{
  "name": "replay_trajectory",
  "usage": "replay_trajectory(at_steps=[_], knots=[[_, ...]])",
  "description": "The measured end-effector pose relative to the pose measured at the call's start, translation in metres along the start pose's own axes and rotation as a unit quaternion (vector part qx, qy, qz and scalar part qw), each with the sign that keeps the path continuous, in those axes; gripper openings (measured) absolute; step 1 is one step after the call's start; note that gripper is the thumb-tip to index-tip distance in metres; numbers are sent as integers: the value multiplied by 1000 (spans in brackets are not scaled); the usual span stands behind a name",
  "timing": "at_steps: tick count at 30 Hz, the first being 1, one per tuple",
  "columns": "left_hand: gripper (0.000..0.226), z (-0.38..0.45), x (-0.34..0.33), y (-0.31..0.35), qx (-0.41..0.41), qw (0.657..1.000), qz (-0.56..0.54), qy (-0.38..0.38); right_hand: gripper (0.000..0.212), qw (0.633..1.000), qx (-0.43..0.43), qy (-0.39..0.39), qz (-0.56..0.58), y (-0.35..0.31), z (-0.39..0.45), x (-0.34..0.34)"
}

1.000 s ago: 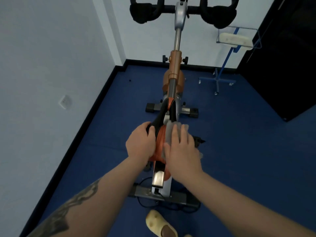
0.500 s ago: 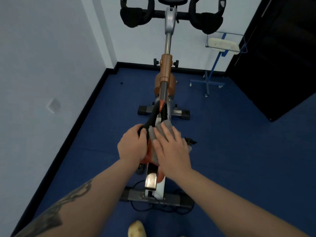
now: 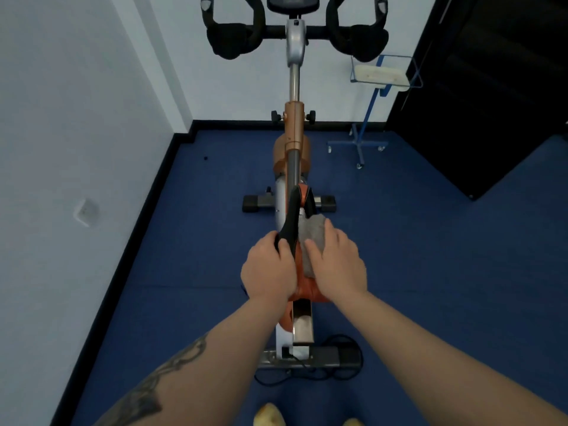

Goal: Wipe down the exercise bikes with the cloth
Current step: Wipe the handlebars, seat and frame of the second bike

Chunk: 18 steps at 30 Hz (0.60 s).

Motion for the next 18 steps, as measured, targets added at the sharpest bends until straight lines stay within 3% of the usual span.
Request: replay_trajectory(at_steps=[2, 4, 9, 14, 18], knots=[[23, 2, -2, 1, -13, 1000, -1, -6, 69, 998, 42, 52, -17, 3, -28, -1], [27, 2, -4, 1, -21, 1000, 2, -14, 70, 998, 49, 47, -10, 10, -39, -7], [29, 3, -4, 5, -19, 999, 7, -35, 53, 997, -60, -24, 30, 16, 15, -5], [31, 2, -3, 7, -37, 999, 8, -32, 66, 996, -9, 84, -19, 11, -39, -7], [33, 3, -4, 7, -32, 999, 8, -35, 50, 997, -66, -11, 47, 26, 5, -4]])
Point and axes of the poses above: each hand's wrist, its own z-axis towards the middle knuckle, its own x-axis out of the back of the hand, y = z × x, the point moved 8 cm from there along z, towards the middle knuckle, and after that the axes turned 2 degrees about x, right-handed, at the moved point
